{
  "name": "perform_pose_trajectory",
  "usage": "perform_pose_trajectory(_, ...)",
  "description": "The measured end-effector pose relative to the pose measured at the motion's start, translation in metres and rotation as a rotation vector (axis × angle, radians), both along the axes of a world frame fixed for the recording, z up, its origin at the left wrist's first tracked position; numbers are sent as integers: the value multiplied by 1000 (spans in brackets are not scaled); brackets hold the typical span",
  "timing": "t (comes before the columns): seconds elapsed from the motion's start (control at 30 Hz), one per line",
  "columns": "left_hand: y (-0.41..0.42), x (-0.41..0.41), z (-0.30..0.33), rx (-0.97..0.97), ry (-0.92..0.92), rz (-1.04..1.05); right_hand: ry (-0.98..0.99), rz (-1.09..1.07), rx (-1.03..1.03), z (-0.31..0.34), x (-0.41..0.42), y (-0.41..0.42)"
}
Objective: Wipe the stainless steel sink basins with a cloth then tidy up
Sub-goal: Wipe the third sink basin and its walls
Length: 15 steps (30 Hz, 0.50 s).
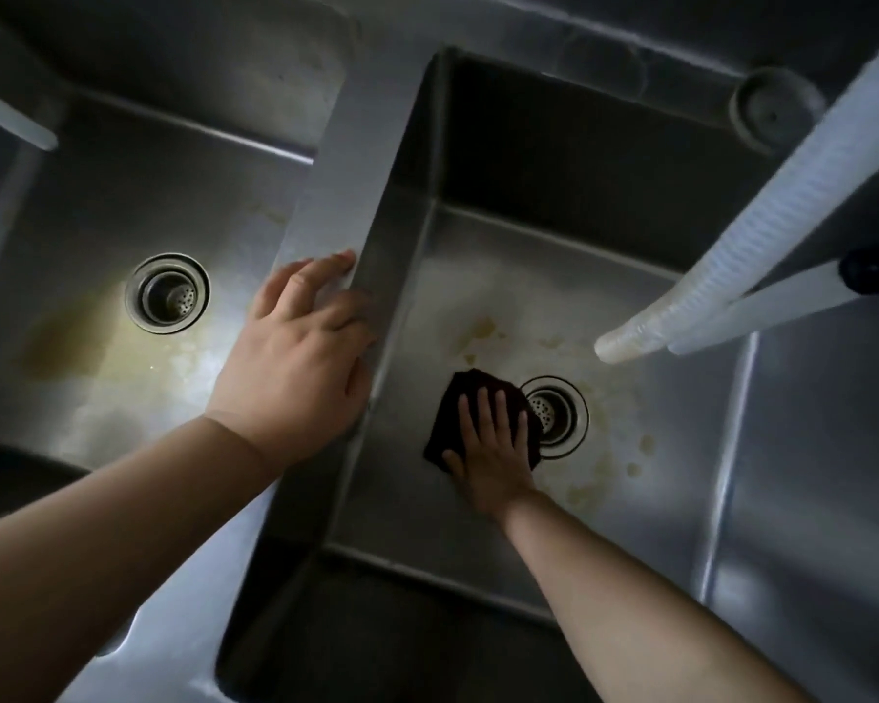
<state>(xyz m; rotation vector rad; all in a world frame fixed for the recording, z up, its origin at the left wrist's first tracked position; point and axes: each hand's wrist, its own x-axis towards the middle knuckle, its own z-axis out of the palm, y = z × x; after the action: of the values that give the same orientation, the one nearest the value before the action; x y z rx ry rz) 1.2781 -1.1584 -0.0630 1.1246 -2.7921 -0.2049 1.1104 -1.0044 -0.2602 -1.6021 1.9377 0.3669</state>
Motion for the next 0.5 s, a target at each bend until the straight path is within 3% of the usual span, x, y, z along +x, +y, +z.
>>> perform_pose_trajectory(0.5, -4, 0, -10, -48, 44, 3, 223, -19, -312, -35, -89, -172)
